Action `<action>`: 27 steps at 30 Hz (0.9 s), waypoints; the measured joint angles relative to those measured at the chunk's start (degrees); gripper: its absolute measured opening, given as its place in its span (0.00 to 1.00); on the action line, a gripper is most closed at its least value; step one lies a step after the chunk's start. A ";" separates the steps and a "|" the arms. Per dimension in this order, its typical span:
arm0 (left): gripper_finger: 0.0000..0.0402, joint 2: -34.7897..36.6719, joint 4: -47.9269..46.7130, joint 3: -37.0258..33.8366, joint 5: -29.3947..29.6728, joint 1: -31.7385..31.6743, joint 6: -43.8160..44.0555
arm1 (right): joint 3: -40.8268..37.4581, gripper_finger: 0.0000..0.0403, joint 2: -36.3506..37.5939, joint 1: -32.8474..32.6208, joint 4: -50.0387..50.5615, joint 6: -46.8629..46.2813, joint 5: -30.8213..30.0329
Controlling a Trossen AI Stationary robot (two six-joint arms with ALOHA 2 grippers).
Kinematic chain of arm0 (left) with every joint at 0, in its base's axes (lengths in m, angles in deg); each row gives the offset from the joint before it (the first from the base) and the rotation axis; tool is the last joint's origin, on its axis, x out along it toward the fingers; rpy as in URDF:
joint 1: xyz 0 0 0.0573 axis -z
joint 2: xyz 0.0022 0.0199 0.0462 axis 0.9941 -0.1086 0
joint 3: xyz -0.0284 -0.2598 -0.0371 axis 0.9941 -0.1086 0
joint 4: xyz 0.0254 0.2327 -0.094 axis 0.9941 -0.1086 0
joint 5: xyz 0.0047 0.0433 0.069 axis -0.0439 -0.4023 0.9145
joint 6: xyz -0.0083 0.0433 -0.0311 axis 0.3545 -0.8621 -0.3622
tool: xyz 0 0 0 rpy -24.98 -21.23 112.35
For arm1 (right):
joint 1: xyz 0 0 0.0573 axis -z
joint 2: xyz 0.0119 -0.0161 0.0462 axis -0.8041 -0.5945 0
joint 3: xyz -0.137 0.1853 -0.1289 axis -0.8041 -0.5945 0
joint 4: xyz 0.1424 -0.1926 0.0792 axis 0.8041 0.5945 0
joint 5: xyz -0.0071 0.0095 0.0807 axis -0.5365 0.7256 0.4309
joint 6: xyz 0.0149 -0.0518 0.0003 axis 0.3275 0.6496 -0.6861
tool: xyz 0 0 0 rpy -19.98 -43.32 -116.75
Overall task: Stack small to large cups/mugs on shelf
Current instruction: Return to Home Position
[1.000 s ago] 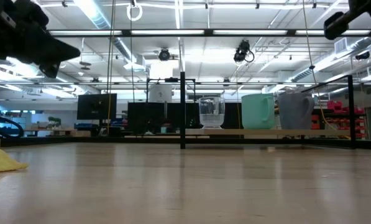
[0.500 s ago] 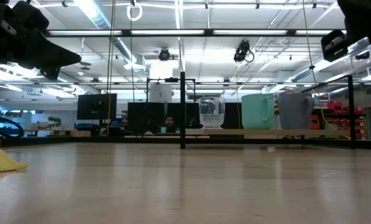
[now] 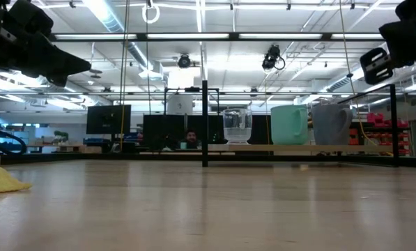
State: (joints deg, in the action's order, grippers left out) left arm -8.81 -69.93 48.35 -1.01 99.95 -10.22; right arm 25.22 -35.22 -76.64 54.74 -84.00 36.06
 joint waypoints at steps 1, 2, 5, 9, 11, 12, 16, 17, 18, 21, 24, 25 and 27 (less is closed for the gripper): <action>0.08 0.00 0.00 -0.01 0.00 0.00 0.31 | 0.00 0.04 0.00 0.00 -0.06 0.24 -0.02; 0.08 0.00 -0.01 -0.02 0.00 0.00 0.49 | 0.00 0.04 0.00 0.02 0.04 1.34 -0.02; 0.07 0.00 -0.01 -0.03 0.00 0.00 0.51 | 0.00 0.04 0.00 0.00 0.03 2.71 -0.01; 0.06 0.00 -0.01 -0.03 0.00 0.00 0.56 | 0.00 0.04 0.00 0.00 0.03 2.57 0.00; 0.06 0.00 -0.03 -0.05 0.00 0.00 0.64 | 0.00 0.04 0.00 0.00 0.03 2.60 0.00; 0.06 0.00 -0.01 -0.05 0.00 0.00 0.64 | 0.00 0.04 0.00 0.00 0.03 2.60 0.00; 0.07 0.00 -0.03 -0.05 0.00 0.00 0.68 | 0.00 0.04 0.00 0.01 0.03 2.60 -0.01; 0.08 0.00 -0.03 -0.07 0.00 0.00 0.68 | 0.00 0.04 0.00 0.00 0.03 2.60 0.00; 0.08 0.00 -0.03 -0.08 0.00 0.00 0.68 | 0.00 0.04 0.00 0.00 0.03 2.58 0.00; 0.09 0.00 -0.03 -0.08 0.00 0.00 0.68 | 0.00 0.04 0.00 0.00 0.01 2.59 0.00; 0.09 0.00 -0.03 -0.08 0.00 0.00 0.68 | 0.00 0.04 0.00 0.00 0.00 2.59 0.00; 0.09 0.00 -0.04 -0.08 0.00 0.00 0.68 | 0.00 0.04 0.00 0.00 0.00 2.58 0.00; 0.08 0.00 -0.05 -0.08 0.00 0.00 0.68 | 0.00 0.04 0.00 0.00 0.00 2.58 0.00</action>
State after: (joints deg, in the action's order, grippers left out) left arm -8.81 -69.98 48.27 -1.01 99.95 -9.54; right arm 25.22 -35.22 -76.63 54.75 -81.42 36.06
